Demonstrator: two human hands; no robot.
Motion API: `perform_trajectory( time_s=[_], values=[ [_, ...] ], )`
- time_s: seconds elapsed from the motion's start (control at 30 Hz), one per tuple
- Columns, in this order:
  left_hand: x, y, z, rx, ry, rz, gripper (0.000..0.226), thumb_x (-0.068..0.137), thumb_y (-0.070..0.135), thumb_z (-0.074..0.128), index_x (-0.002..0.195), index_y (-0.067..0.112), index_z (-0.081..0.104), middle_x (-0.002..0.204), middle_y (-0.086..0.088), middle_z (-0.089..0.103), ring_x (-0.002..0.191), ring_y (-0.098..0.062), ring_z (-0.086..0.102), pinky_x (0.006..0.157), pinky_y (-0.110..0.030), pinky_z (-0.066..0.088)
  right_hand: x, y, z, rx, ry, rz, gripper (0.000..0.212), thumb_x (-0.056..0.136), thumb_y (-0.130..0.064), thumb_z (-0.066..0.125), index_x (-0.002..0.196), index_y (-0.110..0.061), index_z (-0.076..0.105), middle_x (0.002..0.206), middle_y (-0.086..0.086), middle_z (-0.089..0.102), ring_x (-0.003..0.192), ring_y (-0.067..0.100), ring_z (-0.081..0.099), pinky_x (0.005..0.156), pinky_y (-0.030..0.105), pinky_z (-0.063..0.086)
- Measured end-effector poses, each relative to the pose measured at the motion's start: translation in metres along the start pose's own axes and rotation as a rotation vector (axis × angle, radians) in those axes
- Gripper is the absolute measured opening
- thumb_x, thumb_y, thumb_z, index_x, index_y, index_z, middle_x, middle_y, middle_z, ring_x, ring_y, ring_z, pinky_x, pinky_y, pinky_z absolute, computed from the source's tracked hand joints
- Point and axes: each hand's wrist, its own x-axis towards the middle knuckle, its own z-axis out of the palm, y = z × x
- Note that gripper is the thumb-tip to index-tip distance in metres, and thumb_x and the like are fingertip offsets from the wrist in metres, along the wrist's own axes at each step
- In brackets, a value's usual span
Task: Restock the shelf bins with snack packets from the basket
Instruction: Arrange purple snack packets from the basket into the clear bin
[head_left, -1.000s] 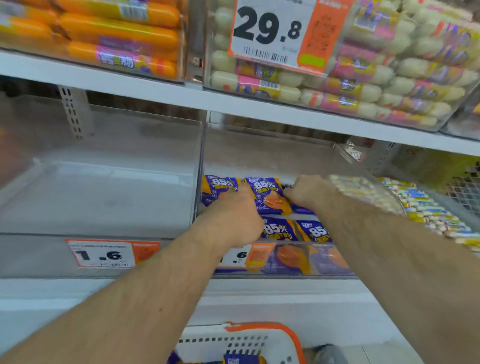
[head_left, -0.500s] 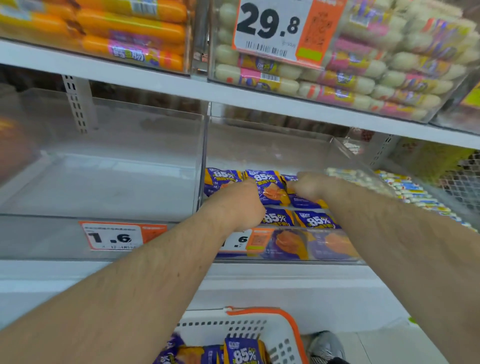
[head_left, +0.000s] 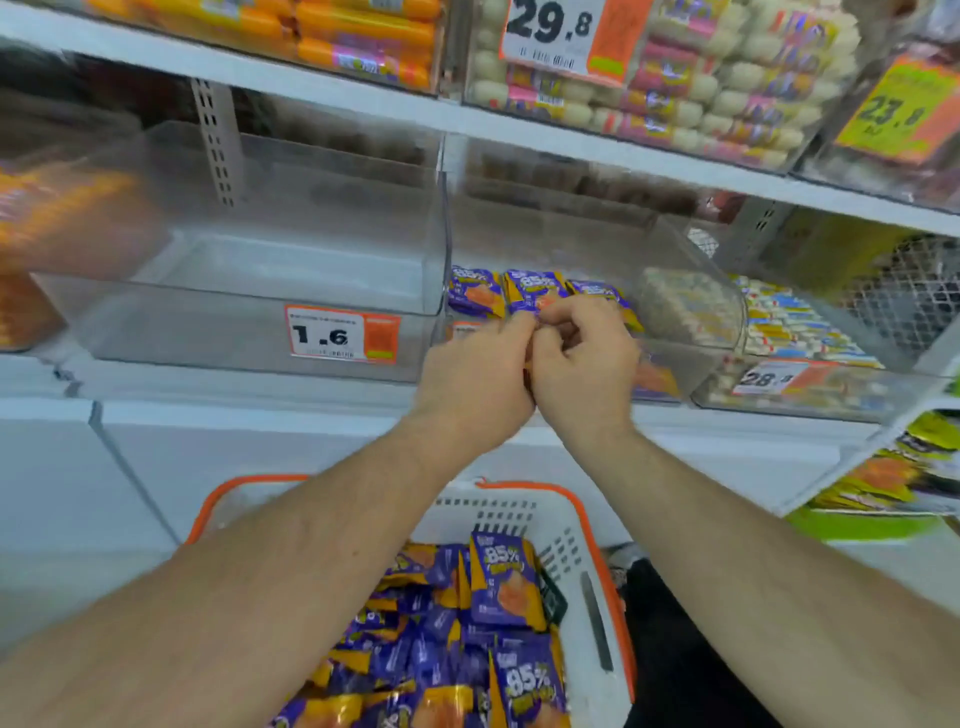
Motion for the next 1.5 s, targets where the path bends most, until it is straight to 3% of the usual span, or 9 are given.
perform_trajectory(
  time_s=[0.2,0.37,0.47,0.67,0.9,1.03,1.2,1.4,1.5],
  values=[
    [-0.100,-0.058,0.049,-0.114,-0.223,-0.278,0.037,0.089,0.012,0.050,0.124,0.023,0.053,0.116,0.001,0.063,0.100,-0.025,0.061,0.079,-0.038,0.050,-0.088,0.039,0.017,-0.242,-0.548,0.219,0.007,0.082,-0.012,0.060,0.078,-0.012,0.065,0.080,0.003,0.062,0.074,0.024,0.057,0.066,0.032,0.047],
    [-0.155,-0.077,0.084,-0.288,-0.354,-0.511,0.025,0.097,0.019,0.044,0.120,0.024,0.053,0.112,0.000,0.066,0.081,-0.021,0.061,0.070,-0.035,0.052,-0.171,0.102,0.020,-0.664,-1.300,0.581,0.031,0.093,-0.017,0.048,0.063,-0.013,0.038,0.070,0.008,0.051,0.055,0.019,0.037,0.048,0.030,0.030],
    [-0.170,-0.076,0.094,-0.273,-0.445,-0.544,0.025,0.099,0.020,0.041,0.123,0.024,0.050,0.111,0.001,0.064,0.074,-0.018,0.059,0.063,-0.035,0.049,-0.217,0.128,0.008,-0.822,-1.560,0.691,0.035,0.097,-0.021,0.051,0.127,-0.005,0.050,0.126,0.016,0.057,0.080,0.021,0.048,0.064,0.035,0.041],
    [-0.176,-0.074,0.100,-0.236,-0.508,-0.574,0.031,0.099,0.021,0.040,0.128,0.027,0.050,0.117,0.003,0.064,0.087,-0.019,0.062,0.077,-0.041,0.055,-0.256,0.133,0.000,-1.009,-1.649,0.556,0.057,0.087,-0.071,0.049,0.067,-0.018,0.045,0.075,0.003,0.051,0.074,0.024,0.051,0.072,0.037,0.048],
    [-0.191,-0.080,0.101,-0.287,-0.552,-0.641,0.027,0.100,0.022,0.043,0.125,0.027,0.051,0.117,0.003,0.064,0.083,-0.014,0.062,0.077,-0.040,0.055,-0.244,0.131,0.005,-0.877,-1.661,0.698,0.025,0.102,-0.033,0.044,0.087,-0.017,0.056,0.076,0.001,0.040,0.071,0.018,0.042,0.074,0.028,0.040],
    [-0.193,-0.067,0.103,-0.496,-0.612,-0.719,0.029,0.098,0.022,0.050,0.127,0.023,0.049,0.117,0.004,0.057,0.083,-0.010,0.057,0.078,-0.035,0.055,-0.218,0.117,0.007,-0.857,-1.494,0.755,0.024,0.088,-0.015,0.046,0.068,-0.016,0.035,0.071,0.001,0.034,0.057,0.013,0.032,0.049,0.027,0.031],
    [-0.184,-0.040,0.099,-0.752,-0.725,-0.636,0.057,0.084,0.034,0.070,0.131,0.021,0.040,0.109,0.011,0.054,0.086,-0.003,0.053,0.071,-0.019,0.045,-0.160,0.053,0.015,-0.573,-1.274,0.787,0.031,0.084,-0.013,0.048,0.057,-0.016,0.032,0.055,0.003,0.035,0.049,0.017,0.026,0.049,0.029,0.020],
    [-0.173,-0.054,0.080,-0.776,-0.267,-0.683,0.011,0.091,0.016,0.060,0.098,0.023,0.059,0.077,0.000,0.063,0.065,-0.019,0.057,0.059,-0.034,0.050,-0.112,-0.012,0.016,-0.239,-1.142,0.692,0.038,0.086,-0.040,0.058,0.062,-0.014,0.047,0.056,0.003,0.042,0.054,0.020,0.040,0.055,0.031,0.027],
    [-0.166,-0.064,0.051,-1.043,-0.101,-0.727,0.027,0.089,0.003,0.060,0.092,0.029,0.067,0.079,-0.004,0.070,0.072,-0.023,0.061,0.068,-0.031,0.048,-0.090,-0.032,0.007,-0.191,-1.063,0.596,0.047,0.088,-0.053,0.058,0.067,-0.013,0.048,0.066,0.004,0.049,0.062,0.020,0.049,0.060,0.033,0.034]
  ],
)
